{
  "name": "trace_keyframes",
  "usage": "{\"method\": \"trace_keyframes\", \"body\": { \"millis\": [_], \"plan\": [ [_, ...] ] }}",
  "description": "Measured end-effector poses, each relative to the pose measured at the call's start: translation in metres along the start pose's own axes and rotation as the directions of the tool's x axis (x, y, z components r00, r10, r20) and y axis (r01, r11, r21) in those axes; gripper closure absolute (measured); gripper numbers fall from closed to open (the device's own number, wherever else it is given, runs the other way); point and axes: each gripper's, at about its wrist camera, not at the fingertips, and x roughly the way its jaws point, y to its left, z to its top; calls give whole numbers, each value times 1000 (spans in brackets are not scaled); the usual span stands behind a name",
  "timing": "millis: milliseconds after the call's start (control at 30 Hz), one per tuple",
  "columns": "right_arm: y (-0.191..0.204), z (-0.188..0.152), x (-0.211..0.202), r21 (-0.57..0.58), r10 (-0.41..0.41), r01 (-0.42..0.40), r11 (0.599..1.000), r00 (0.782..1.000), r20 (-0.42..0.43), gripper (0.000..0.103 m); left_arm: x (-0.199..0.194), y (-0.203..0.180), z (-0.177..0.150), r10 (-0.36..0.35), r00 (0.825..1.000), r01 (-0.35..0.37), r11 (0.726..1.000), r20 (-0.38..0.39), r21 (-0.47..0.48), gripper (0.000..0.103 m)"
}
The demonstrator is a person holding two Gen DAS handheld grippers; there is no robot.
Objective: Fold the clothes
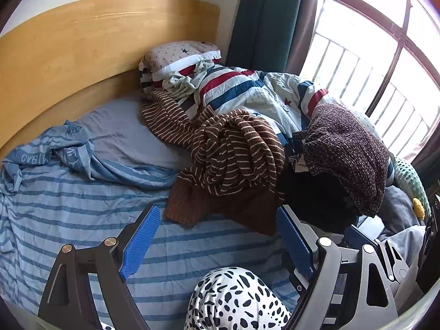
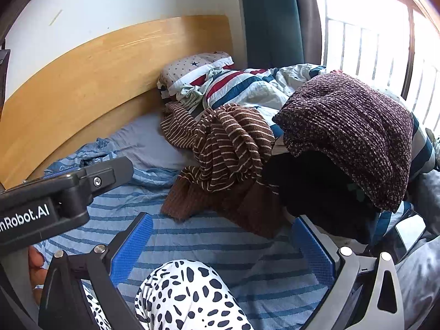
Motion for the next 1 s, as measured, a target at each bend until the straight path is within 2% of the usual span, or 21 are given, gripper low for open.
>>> {"method": "trace_keyframes", "body": {
  "millis": [433,1000],
  "plan": [
    [5,-2,1,-15,3,-2,1000,1000,28,0,0,7,1,2,1000,-2,1000,3,-18,17],
    [-1,-3,8,2,-4,4,1000,1000,-19,0,4,9,-2,-1,1000,1,1000,-15,-31,17]
  ]
}}
